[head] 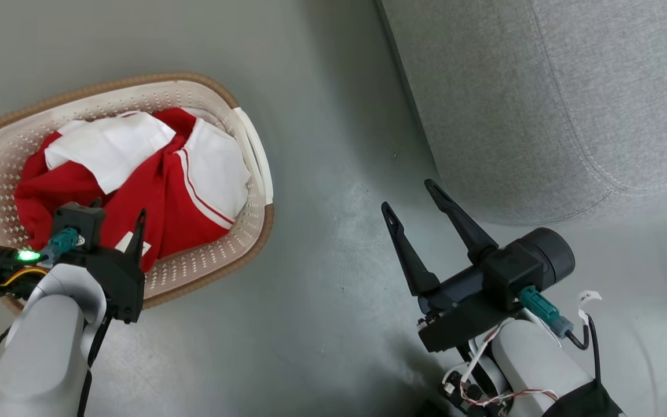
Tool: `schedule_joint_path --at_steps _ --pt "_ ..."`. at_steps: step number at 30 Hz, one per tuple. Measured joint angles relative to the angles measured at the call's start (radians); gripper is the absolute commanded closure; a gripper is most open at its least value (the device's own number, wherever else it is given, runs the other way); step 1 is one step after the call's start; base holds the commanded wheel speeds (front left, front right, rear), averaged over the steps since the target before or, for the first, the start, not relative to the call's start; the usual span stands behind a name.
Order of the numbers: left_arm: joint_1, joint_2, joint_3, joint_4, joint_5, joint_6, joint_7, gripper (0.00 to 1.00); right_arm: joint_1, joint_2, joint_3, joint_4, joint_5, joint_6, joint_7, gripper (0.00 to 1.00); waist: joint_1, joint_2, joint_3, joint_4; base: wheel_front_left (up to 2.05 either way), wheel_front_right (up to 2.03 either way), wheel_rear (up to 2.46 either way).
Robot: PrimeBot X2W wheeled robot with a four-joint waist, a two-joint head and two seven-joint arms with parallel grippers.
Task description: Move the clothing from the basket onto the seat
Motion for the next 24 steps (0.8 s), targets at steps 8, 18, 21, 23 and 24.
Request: schedule_joint_path --at_steps 8,18,21,23,24 --pt "-0.063 0.010 0.003 0.026 0.000 0.000 0.029 0.00 -0.014 0.000 0.021 -0.012 0.010 -0.017 0.000 0.00 0.0000 -0.0001 0.054 0.004 0.00 0.00 0.00" --pt "-0.135 0.038 0.003 0.037 -0.006 0.000 0.063 0.00 -0.042 0.000 0.048 -0.031 0.037 -0.034 0.000 0.00 0.0000 -0.0001 0.139 0.007 0.00 0.00 0.00" --pt "-0.138 0.033 0.002 0.045 -0.025 0.000 0.063 0.00 -0.056 0.000 0.055 -0.029 0.044 -0.035 0.000 0.00 0.0000 0.0000 0.158 0.004 0.00 0.00 0.00" --pt "-0.138 0.027 -0.005 0.052 -0.034 0.000 0.064 0.00 -0.061 0.000 0.058 -0.025 0.046 -0.041 0.000 0.00 0.0000 -0.0001 0.166 0.002 0.00 0.00 0.00" --pt "-0.138 0.025 -0.009 0.052 -0.034 0.000 0.065 0.00 -0.062 0.000 0.061 -0.023 0.050 -0.044 0.000 0.00 0.0000 0.0000 0.168 0.000 0.00 0.00 0.00"
